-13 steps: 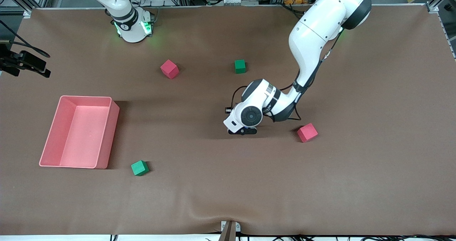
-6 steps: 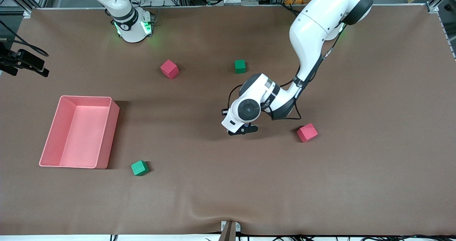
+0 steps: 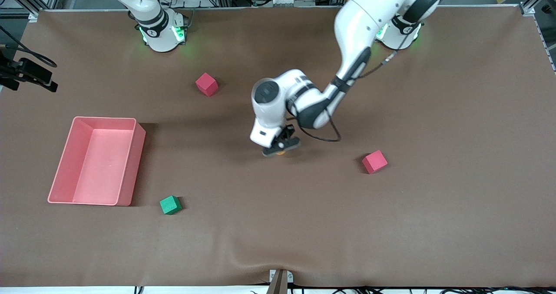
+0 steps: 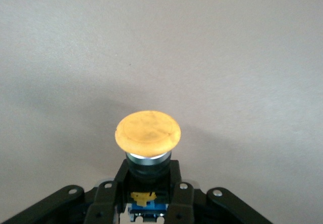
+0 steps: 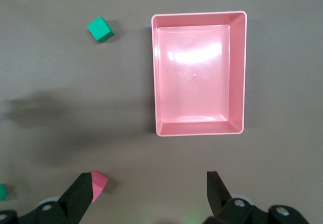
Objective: Place and upright button with both arms
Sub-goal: 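Lower the button cap-up onto the table and open the left gripper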
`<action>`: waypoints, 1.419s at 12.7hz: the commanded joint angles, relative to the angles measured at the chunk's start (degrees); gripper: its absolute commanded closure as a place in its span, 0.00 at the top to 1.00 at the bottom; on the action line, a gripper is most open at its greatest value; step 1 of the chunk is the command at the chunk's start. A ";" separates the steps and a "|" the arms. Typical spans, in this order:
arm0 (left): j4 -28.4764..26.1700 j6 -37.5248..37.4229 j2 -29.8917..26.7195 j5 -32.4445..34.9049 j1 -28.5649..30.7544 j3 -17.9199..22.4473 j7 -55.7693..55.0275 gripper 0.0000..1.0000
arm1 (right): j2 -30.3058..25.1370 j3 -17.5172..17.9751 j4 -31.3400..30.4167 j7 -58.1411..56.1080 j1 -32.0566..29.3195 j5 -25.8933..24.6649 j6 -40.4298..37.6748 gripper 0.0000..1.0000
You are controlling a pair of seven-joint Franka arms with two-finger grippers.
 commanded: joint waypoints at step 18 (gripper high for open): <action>-2.05 0.42 10.03 72.82 -11.44 6.28 -44.87 0.63 | -2.72 -0.99 -2.02 -0.48 0.84 -1.54 0.58 1.00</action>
